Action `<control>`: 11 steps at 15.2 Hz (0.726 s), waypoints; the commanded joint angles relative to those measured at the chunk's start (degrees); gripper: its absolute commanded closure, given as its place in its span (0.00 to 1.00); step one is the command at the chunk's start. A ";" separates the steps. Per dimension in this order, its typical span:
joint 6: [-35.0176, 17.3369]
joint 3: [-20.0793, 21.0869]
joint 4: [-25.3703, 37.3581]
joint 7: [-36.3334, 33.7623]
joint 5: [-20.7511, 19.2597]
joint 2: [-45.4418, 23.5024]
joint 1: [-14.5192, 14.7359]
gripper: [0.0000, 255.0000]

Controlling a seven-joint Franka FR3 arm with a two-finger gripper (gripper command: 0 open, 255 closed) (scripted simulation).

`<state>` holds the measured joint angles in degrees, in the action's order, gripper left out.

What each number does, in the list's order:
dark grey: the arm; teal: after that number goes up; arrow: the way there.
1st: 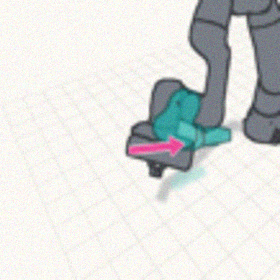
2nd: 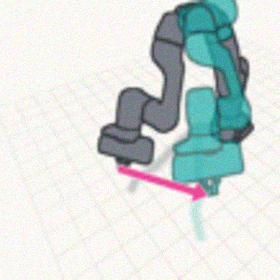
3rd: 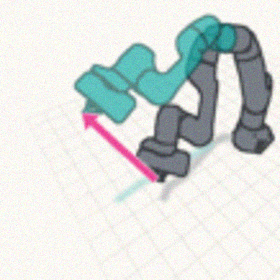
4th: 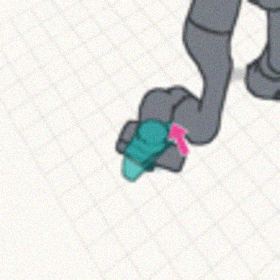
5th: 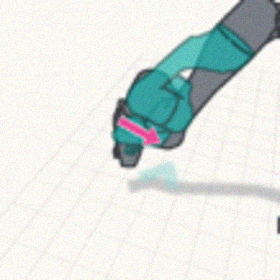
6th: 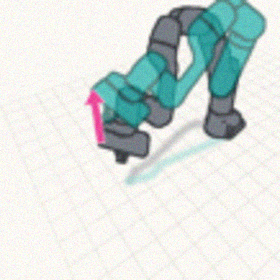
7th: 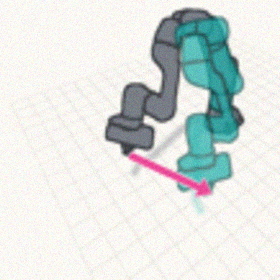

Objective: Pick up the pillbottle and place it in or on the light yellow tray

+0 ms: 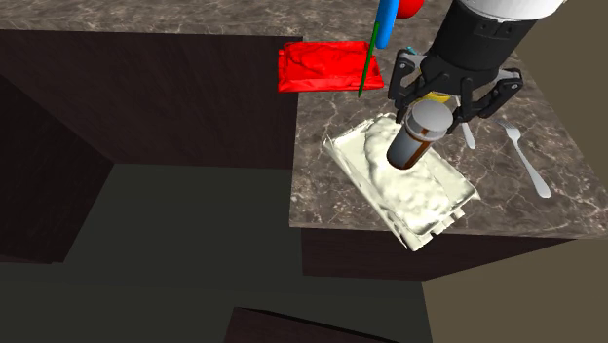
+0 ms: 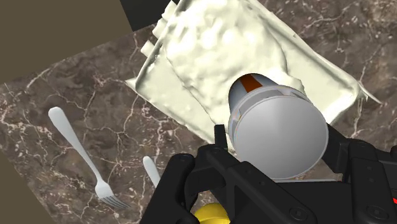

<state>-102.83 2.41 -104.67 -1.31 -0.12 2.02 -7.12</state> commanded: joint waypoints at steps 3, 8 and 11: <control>-0.15 -0.03 -0.13 0.05 0.00 0.03 -0.02 1.00; -0.15 -0.03 -0.12 0.04 0.00 0.03 -0.02 0.00; -0.15 -0.03 -0.13 0.05 0.00 0.03 -0.02 0.00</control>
<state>-102.98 2.38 -104.80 -1.26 -0.12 2.05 -7.14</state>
